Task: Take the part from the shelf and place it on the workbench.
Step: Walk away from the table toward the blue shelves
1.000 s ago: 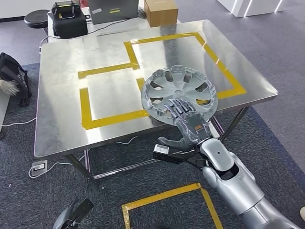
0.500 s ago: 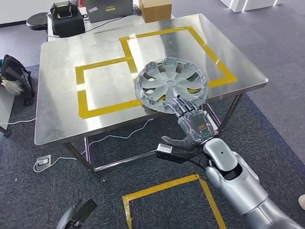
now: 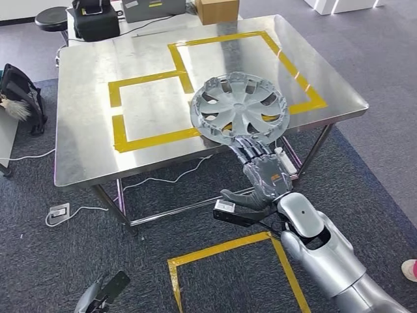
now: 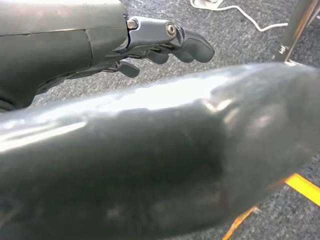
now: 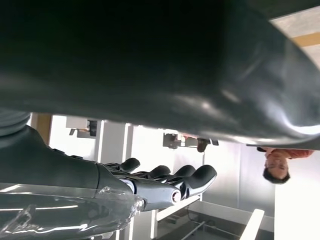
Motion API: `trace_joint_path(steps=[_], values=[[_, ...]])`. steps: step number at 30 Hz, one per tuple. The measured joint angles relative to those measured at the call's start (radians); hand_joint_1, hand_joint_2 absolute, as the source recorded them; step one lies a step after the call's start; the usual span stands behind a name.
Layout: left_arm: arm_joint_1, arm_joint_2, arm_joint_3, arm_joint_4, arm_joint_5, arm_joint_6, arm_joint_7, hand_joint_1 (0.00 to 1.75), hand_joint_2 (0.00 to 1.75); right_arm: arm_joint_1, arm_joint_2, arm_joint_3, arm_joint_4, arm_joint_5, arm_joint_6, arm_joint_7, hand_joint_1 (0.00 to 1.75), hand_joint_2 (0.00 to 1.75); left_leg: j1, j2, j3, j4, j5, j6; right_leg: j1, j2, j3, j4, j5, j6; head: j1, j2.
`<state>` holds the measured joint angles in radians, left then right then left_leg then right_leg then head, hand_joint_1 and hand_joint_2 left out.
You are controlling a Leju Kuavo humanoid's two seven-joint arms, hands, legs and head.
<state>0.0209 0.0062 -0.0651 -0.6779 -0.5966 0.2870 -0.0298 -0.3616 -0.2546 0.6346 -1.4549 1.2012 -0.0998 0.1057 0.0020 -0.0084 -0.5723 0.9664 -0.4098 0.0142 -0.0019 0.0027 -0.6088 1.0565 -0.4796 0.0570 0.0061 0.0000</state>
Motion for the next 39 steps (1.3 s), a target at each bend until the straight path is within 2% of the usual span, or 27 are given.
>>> trace_joint_path(steps=[3, 5, 6, 7, 8, 10, 11, 14, 15, 17, 19, 20, 21, 22, 24, 25, 26, 29, 30, 31, 32, 34, 35, 36, 37, 38, 39], values=[[0.000, -0.002, 0.000, 0.000, -0.001, 0.001, 0.001, 0.00, 0.00, 0.010, -0.009, 0.000, -0.002, -0.004, -0.005, -0.002, 0.00, 0.00, 0.001, 0.001, -0.012, 0.000, 0.010, 0.008, -0.004, 0.000, -0.068, 0.174, -0.094, 0.010, 0.003, 0.000], [0.001, -0.004, 0.000, 0.000, -0.002, 0.001, 0.001, 0.00, 0.00, 0.021, -0.015, 0.000, -0.002, -0.005, -0.006, -0.002, 0.00, 0.00, 0.002, 0.001, -0.021, 0.000, 0.017, 0.008, -0.005, 0.000, -0.090, 0.239, -0.113, 0.015, 0.003, 0.000], [0.002, -0.005, 0.000, 0.000, -0.002, 0.001, 0.001, 0.00, 0.00, 0.025, -0.018, 0.000, -0.003, -0.005, -0.006, -0.002, 0.00, 0.00, 0.002, 0.001, -0.025, 0.001, 0.021, 0.006, -0.006, 0.000, -0.080, 0.229, -0.101, 0.017, 0.003, 0.000], [0.003, -0.006, -0.001, 0.000, -0.002, 0.001, 0.001, 0.00, 0.00, 0.028, -0.020, 0.000, -0.004, -0.006, -0.007, -0.002, 0.00, 0.00, 0.004, 0.001, -0.029, 0.001, 0.025, 0.003, -0.008, 0.000, -0.050, 0.180, -0.074, 0.018, 0.003, 0.000], [0.002, -0.007, -0.001, 0.000, -0.002, 0.001, 0.002, 0.00, 0.00, 0.030, -0.022, -0.001, -0.006, -0.006, -0.007, -0.002, 0.00, 0.00, 0.004, 0.000, -0.033, 0.002, 0.028, -0.001, -0.011, 0.000, -0.007, 0.105, -0.040, 0.022, 0.003, 0.000], [0.001, -0.006, 0.000, 0.000, -0.002, 0.001, 0.002, 0.00, 0.00, 0.029, -0.024, -0.002, -0.010, -0.006, -0.009, -0.002, 0.00, 0.00, 0.003, -0.001, -0.043, 0.009, 0.037, -0.012, -0.014, 0.004, 0.064, -0.023, 0.000, 0.024, 0.004, 0.000], [0.000, -0.005, 0.000, 0.000, -0.002, 0.001, 0.002, 0.00, 0.00, 0.031, -0.025, -0.003, -0.012, -0.006, -0.009, -0.002, 0.00, 0.00, 0.000, -0.002, -0.049, 0.012, 0.042, -0.016, -0.014, 0.006, 0.076, -0.050, 0.005, 0.022, 0.004, 0.000], [0.001, -0.005, -0.001, 0.000, -0.002, 0.001, 0.003, 0.00, 0.00, 0.037, -0.026, -0.005, -0.014, -0.006, -0.011, -0.002, 0.00, 0.00, 0.000, -0.002, -0.070, 0.019, 0.053, -0.030, -0.012, 0.007, 0.055, -0.044, 0.016, -0.003, 0.003, 0.000], [0.002, -0.005, -0.001, 0.000, -0.002, 0.001, 0.003, 0.00, 0.00, 0.037, -0.026, -0.006, -0.015, -0.006, -0.011, -0.002, 0.00, 0.00, 0.001, -0.002, -0.080, 0.033, 0.037, -0.035, -0.012, 0.006, 0.046, -0.041, 0.023, -0.013, 0.003, 0.000], [0.002, -0.006, -0.002, 0.000, -0.002, 0.001, 0.005, 0.00, 0.00, 0.036, -0.027, -0.007, -0.017, -0.006, -0.011, -0.002, 0.00, 0.00, 0.002, 0.000, -0.116, 0.124, -0.041, -0.043, -0.012, 0.004, 0.025, -0.041, 0.041, -0.030, 0.001, 0.000], [0.001, -0.006, -0.002, 0.000, -0.002, 0.001, 0.007, 0.00, 0.00, 0.038, -0.027, -0.007, -0.019, -0.006, -0.012, -0.002, 0.00, 0.00, 0.002, 0.000, -0.159, 0.265, -0.128, -0.045, -0.008, 0.002, 0.001, -0.041, 0.059, -0.035, 0.001, 0.000], [0.001, -0.007, -0.002, 0.000, -0.002, 0.000, 0.008, 0.00, 0.00, 0.040, -0.027, -0.007, -0.019, -0.006, -0.012, -0.002, 0.00, 0.00, 0.001, 0.000, -0.165, 0.309, -0.151, -0.043, -0.006, 0.002, -0.012, -0.041, 0.068, -0.036, 0.001, 0.000], [0.001, -0.007, -0.002, 0.000, -0.002, 0.000, 0.009, 0.00, 0.00, 0.041, -0.028, -0.007, -0.020, -0.006, -0.012, -0.002, 0.00, 0.00, 0.000, 0.000, -0.153, 0.318, -0.157, -0.039, -0.003, 0.002, -0.025, -0.041, 0.078, -0.037, 0.001, 0.000], [0.001, -0.008, -0.002, 0.000, -0.002, 0.000, 0.010, 0.00, 0.00, 0.043, -0.028, -0.008, -0.020, -0.006, -0.012, -0.002, 0.00, 0.00, -0.002, 0.000, -0.119, 0.286, -0.147, -0.032, 0.001, 0.002, -0.036, -0.041, 0.088, -0.038, 0.001, 0.000], [-0.002, -0.009, -0.002, -0.001, -0.002, 0.000, 0.010, 0.00, 0.00, 0.044, -0.029, -0.009, -0.025, -0.006, -0.012, -0.002, 0.00, 0.00, -0.012, 0.001, -0.012, 0.143, -0.110, -0.011, 0.005, 0.002, -0.055, -0.041, 0.107, -0.037, 0.002, 0.000], [-0.005, -0.009, -0.002, -0.002, -0.002, 0.001, 0.011, 0.00, 0.00, 0.044, -0.031, -0.010, -0.028, -0.006, -0.013, -0.002, 0.00, 0.00, -0.017, 0.002, 0.030, 0.077, -0.096, -0.003, 0.007, 0.002, -0.063, -0.041, 0.117, -0.035, 0.002, 0.000], [-0.007, -0.009, -0.003, -0.003, -0.003, 0.000, 0.012, 0.00, 0.00, 0.045, -0.032, -0.012, -0.031, -0.007, -0.013, -0.002, 0.00, 0.00, -0.022, 0.003, 0.054, 0.036, -0.087, 0.003, 0.006, 0.001, -0.070, -0.043, 0.127, -0.031, 0.002, 0.000], [-0.003, -0.010, -0.004, -0.005, -0.003, -0.001, 0.017, 0.00, 0.00, 0.053, -0.035, -0.014, -0.035, -0.008, -0.014, -0.002, 0.00, 0.00, -0.027, 0.006, 0.046, 0.008, -0.057, 0.012, 0.003, -0.004, -0.081, -0.058, 0.157, -0.015, 0.002, 0.000], [0.000, -0.010, -0.005, -0.005, -0.003, -0.002, 0.018, 0.00, 0.00, 0.056, -0.037, -0.014, -0.035, -0.008, -0.014, -0.002, 0.00, 0.00, -0.025, 0.007, 0.039, 0.002, -0.043, 0.017, 0.003, -0.003, -0.088, -0.057, 0.150, -0.010, 0.002, 0.000], [0.002, -0.010, -0.006, -0.006, -0.002, -0.002, 0.020, 0.00, 0.00, 0.058, -0.039, -0.014, -0.035, -0.009, -0.014, -0.002, 0.00, 0.00, -0.021, 0.008, 0.031, -0.004, -0.029, 0.021, 0.004, -0.002, -0.099, -0.038, 0.122, -0.005, 0.003, 0.000], [0.002, -0.011, -0.008, -0.008, -0.002, -0.003, 0.022, 0.00, 0.00, 0.060, -0.041, -0.015, -0.036, -0.009, -0.014, -0.002, 0.00, 0.00, -0.018, 0.009, 0.021, -0.008, -0.016, 0.023, 0.003, -0.001, -0.113, 0.002, 0.077, 0.000, 0.005, 0.000], [0.003, -0.011, -0.011, -0.011, -0.002, -0.004, 0.027, 0.00, 0.00, 0.061, -0.044, -0.015, -0.037, -0.010, -0.014, -0.002, 0.00, 0.00, -0.016, 0.009, -0.004, -0.007, 0.003, 0.025, 0.000, 0.000, -0.140, 0.135, -0.019, 0.007, 0.007, 0.000], [0.003, -0.011, -0.012, -0.012, -0.002, -0.004, 0.029, 0.00, 0.00, 0.062, -0.044, -0.015, -0.037, -0.010, -0.014, -0.002, 0.00, 0.00, -0.016, 0.008, -0.015, -0.007, 0.010, 0.024, -0.001, -0.001, -0.147, 0.195, -0.040, 0.010, 0.008, 0.000], [0.003, -0.012, -0.014, -0.012, -0.002, -0.005, 0.031, 0.00, 0.00, 0.063, -0.044, -0.015, -0.037, -0.010, -0.014, -0.002, 0.00, 0.00, -0.015, 0.009, -0.027, -0.007, 0.019, 0.022, -0.001, -0.001, -0.142, 0.231, -0.035, 0.013, 0.007, 0.000], [0.004, -0.012, -0.016, -0.012, -0.002, -0.006, 0.032, 0.00, 0.00, 0.064, -0.045, -0.015, -0.037, -0.011, -0.014, -0.002, 0.00, 0.00, -0.014, 0.009, -0.038, -0.006, 0.027, 0.019, -0.002, -0.001, -0.121, 0.233, -0.010, 0.016, 0.007, 0.000], [0.004, -0.012, -0.018, -0.012, -0.002, -0.006, 0.033, 0.00, 0.00, 0.064, -0.045, -0.015, -0.037, -0.011, -0.014, -0.002, 0.00, 0.00, -0.012, 0.009, -0.049, -0.004, 0.035, 0.015, -0.004, -0.001, -0.083, 0.197, 0.020, 0.018, 0.007, 0.000], [0.004, -0.011, -0.019, -0.013, -0.002, -0.007, 0.035, 0.00, 0.00, 0.064, -0.045, -0.015, -0.037, -0.011, -0.014, -0.002, 0.00, 0.00, -0.010, 0.009, -0.058, -0.002, 0.044, 0.009, -0.006, -0.001, -0.032, 0.133, 0.032, 0.023, 0.008, 0.000]])
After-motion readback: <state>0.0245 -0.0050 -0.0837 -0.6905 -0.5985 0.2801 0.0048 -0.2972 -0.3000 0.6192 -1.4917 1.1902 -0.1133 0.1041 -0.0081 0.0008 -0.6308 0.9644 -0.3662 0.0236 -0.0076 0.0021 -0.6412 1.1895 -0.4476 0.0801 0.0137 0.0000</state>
